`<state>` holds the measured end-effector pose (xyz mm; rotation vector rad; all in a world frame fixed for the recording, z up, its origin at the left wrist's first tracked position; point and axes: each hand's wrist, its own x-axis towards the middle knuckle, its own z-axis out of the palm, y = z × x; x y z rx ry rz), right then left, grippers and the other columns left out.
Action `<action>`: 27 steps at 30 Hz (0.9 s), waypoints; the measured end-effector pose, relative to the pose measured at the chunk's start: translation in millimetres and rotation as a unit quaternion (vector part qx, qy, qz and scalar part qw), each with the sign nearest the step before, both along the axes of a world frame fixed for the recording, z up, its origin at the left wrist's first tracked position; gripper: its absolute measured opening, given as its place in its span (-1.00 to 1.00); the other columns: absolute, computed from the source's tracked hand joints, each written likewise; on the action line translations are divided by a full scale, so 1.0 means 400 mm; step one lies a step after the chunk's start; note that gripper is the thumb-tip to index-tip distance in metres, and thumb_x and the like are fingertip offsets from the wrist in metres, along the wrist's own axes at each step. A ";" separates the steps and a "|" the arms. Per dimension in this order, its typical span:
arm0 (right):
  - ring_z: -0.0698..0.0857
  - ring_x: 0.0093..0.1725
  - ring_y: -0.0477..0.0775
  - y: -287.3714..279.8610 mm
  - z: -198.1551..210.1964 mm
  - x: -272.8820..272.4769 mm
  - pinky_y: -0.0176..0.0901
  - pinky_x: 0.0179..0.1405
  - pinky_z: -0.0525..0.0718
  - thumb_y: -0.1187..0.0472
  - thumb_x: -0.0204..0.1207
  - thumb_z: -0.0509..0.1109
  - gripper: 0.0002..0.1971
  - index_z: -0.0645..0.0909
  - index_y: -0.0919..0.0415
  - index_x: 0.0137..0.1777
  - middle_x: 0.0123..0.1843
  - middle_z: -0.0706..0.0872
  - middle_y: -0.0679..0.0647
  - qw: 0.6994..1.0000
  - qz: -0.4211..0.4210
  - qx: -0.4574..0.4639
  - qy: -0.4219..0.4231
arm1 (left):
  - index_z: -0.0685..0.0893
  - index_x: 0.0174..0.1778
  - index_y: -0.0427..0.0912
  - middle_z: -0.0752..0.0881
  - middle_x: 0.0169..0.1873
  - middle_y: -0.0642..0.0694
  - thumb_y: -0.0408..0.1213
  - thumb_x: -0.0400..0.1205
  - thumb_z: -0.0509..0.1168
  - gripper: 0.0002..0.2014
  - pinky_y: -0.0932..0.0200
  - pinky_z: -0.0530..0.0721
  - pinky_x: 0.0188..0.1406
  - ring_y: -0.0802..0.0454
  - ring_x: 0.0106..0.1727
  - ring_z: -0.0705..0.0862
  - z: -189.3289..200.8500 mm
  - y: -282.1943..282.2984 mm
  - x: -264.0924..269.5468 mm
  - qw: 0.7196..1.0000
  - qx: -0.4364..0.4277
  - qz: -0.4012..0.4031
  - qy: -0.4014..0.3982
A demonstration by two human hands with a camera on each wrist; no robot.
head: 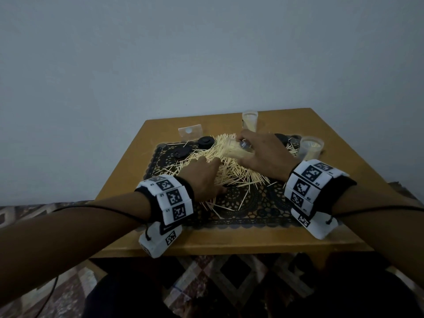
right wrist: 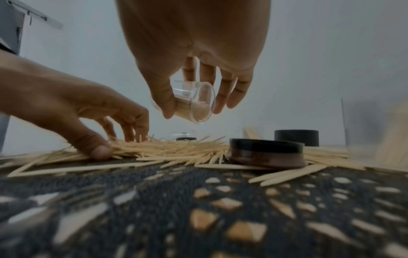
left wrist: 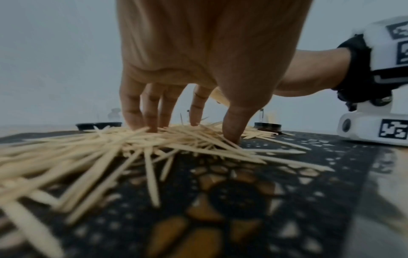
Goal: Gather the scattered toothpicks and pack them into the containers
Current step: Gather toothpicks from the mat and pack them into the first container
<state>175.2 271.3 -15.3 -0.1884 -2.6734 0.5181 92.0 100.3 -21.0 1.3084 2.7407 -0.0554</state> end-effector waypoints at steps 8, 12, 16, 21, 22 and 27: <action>0.69 -0.02 0.10 -0.007 -0.008 -0.004 0.03 -0.06 0.71 0.07 0.38 0.59 -0.55 0.59 0.14 0.23 0.06 0.74 0.10 1.000 0.017 0.001 -0.015 | 0.38 0.36 -0.14 0.59 0.22 -0.17 0.01 0.53 0.41 -0.43 -0.06 0.62 0.11 -0.15 0.19 0.55 -0.005 -0.024 -0.042 0.996 0.061 -0.035 0.047; 0.70 0.03 0.11 -0.004 -0.008 -0.003 -0.05 -0.03 0.68 0.08 0.39 0.60 -0.54 0.58 0.13 0.24 0.11 0.75 0.12 0.999 0.023 0.000 -0.040 | 0.46 0.35 -0.14 0.54 0.24 -0.16 0.14 0.52 0.37 -0.41 -0.09 0.60 0.20 -0.15 0.28 0.48 0.000 -0.038 -0.057 0.993 0.024 -0.038 0.112; 0.69 0.00 0.10 -0.003 -0.009 -0.002 -0.14 -0.10 0.62 0.10 0.36 0.62 -0.52 0.58 0.13 0.25 0.13 0.75 0.12 0.998 0.033 0.004 -0.058 | 0.65 0.15 -0.19 0.71 0.01 -0.13 0.09 0.54 0.39 -0.56 0.01 0.66 -0.02 -0.10 0.04 0.65 0.009 -0.040 -0.079 0.995 0.008 -0.076 0.070; 0.68 -0.02 0.06 -0.003 -0.010 0.000 -0.15 -0.11 0.63 0.12 0.35 0.63 -0.53 0.60 0.15 0.23 0.12 0.75 0.11 0.997 0.038 -0.005 -0.065 | 0.71 0.01 -0.17 0.75 -0.13 -0.10 -0.01 0.58 0.35 -0.71 -0.05 0.69 -0.06 -0.10 -0.05 0.70 0.000 -0.036 -0.083 0.992 0.023 -0.099 0.074; 0.67 -0.03 0.05 -0.003 -0.010 0.001 -0.16 -0.12 0.63 0.12 0.35 0.62 -0.53 0.59 0.16 0.23 0.12 0.75 0.11 0.997 0.037 -0.006 -0.067 | 0.71 0.00 -0.16 0.75 -0.15 -0.09 -0.04 0.59 0.35 -0.74 -0.04 0.69 -0.06 -0.10 -0.06 0.69 -0.003 -0.036 -0.084 0.991 0.028 -0.109 0.077; 0.68 -0.03 0.05 0.001 -0.007 0.003 -0.13 -0.09 0.65 0.12 0.34 0.63 -0.53 0.59 0.15 0.22 0.11 0.74 0.09 0.997 0.029 -0.015 -0.068 | 0.64 0.18 -0.11 0.74 -0.05 -0.12 -0.10 0.60 0.35 -0.73 -0.04 0.67 -0.02 -0.12 0.02 0.67 -0.010 -0.037 -0.084 0.984 0.052 -0.143 0.088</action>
